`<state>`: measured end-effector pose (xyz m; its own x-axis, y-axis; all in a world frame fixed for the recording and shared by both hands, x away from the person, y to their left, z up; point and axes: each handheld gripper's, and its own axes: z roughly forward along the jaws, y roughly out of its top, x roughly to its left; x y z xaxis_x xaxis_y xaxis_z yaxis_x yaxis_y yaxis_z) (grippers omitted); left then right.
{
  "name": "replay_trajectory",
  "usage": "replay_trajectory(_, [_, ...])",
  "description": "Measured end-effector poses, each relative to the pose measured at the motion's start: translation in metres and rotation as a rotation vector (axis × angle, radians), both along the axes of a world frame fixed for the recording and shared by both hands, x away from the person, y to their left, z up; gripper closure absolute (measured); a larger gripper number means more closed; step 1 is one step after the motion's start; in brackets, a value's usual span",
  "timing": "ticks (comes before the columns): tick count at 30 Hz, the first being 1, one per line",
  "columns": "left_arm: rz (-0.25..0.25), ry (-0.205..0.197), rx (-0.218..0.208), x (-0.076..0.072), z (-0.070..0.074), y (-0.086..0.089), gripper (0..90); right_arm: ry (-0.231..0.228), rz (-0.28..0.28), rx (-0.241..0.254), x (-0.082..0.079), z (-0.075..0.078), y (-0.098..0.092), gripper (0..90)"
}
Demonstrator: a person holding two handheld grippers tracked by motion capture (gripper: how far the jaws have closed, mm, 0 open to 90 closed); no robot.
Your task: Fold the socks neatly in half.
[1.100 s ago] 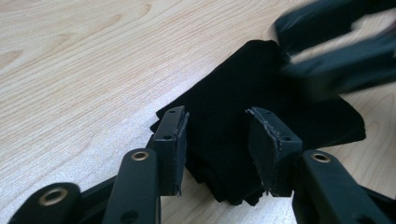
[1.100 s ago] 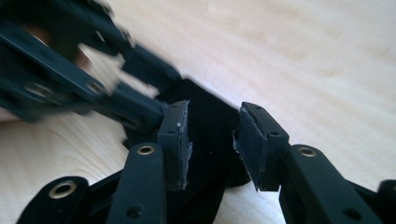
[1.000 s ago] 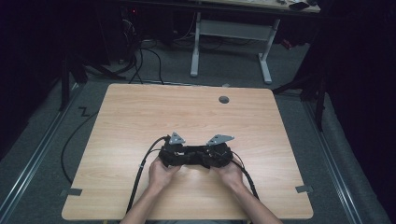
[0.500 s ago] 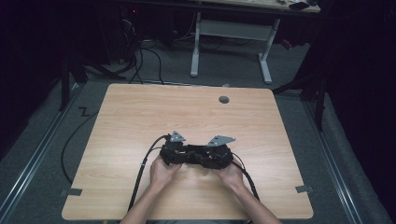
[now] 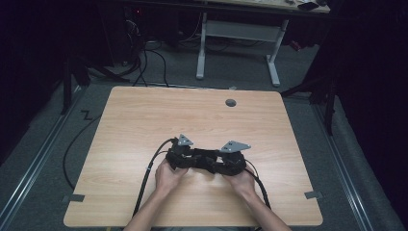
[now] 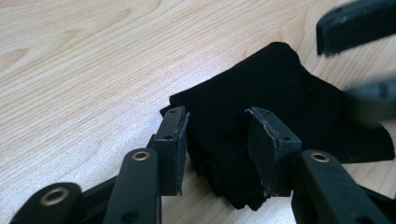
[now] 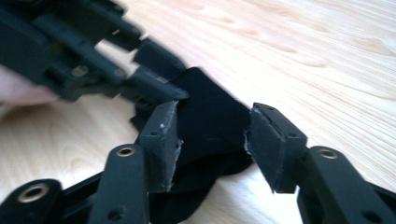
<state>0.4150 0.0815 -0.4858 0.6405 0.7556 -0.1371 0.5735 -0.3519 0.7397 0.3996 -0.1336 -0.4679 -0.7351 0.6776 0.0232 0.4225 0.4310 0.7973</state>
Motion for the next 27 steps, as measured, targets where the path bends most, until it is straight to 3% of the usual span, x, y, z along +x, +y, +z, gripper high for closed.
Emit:
replay_trajectory(3, [0.004, -0.001, -0.001, -0.001, 0.001, -0.001, 57.1, 0.024, -0.023, 0.0, 0.005, -0.002, -0.001, 58.0])
replay_trajectory(6, [0.007, 0.001, -0.004, -0.001, 0.001, -0.001, 57.0, 0.033, -0.022, -0.041, 0.008, -0.009, 0.004, 62.8])
replay_trajectory(8, [0.009, 0.001, -0.006, -0.001, 0.001, -0.001, 57.0, 0.045, -0.032, -0.043, 0.013, -0.012, 0.004, 64.3])
replay_trajectory(15, [0.036, -0.001, -0.014, 0.006, 0.0, -0.003, 56.8, 0.052, -0.055, -0.051, 0.025, -0.012, 0.006, 63.8])
replay_trajectory(24, [0.084, 0.011, -0.063, 0.018, -0.002, -0.006, 55.9, 0.069, -0.106, -0.019, 0.042, -0.016, -0.001, 61.3])
replay_trajectory(27, [0.1, 0.005, -0.066, 0.02, -0.002, -0.007, 55.7, 0.06, -0.112, -0.044, 0.05, -0.014, 0.002, 61.0])
